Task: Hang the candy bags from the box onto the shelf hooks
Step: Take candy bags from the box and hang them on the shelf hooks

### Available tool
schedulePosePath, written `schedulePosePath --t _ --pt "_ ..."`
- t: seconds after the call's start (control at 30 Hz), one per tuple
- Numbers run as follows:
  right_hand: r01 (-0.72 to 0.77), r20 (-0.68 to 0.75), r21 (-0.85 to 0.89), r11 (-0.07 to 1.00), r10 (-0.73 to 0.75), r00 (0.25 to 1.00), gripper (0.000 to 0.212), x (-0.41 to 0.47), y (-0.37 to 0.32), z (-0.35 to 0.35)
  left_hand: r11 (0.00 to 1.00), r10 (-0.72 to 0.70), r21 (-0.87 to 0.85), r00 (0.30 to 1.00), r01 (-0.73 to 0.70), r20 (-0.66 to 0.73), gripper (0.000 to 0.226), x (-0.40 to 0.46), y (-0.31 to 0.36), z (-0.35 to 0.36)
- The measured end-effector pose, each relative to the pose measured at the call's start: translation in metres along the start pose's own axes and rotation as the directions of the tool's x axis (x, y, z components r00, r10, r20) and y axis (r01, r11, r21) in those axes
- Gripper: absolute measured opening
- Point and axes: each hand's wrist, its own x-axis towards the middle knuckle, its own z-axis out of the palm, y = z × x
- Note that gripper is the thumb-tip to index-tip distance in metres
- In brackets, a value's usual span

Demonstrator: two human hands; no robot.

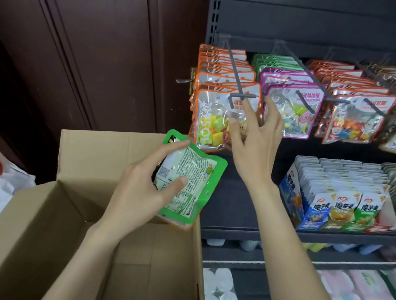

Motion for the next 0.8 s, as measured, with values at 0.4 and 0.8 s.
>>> schedulePosePath --t 0.4,0.8 --pt "-0.36 0.431 0.5 0.787 0.134 0.892 0.066 -0.067 -0.01 -0.102 0.969 0.074 -0.236 0.997 -0.069 0.012 0.067 0.013 0.021 0.034" --pt "-0.254 0.402 0.558 0.79 0.01 0.915 0.042 -0.077 0.035 -0.142 0.896 0.018 -0.432 0.965 0.101 0.262 0.058 0.03 0.029 0.081"
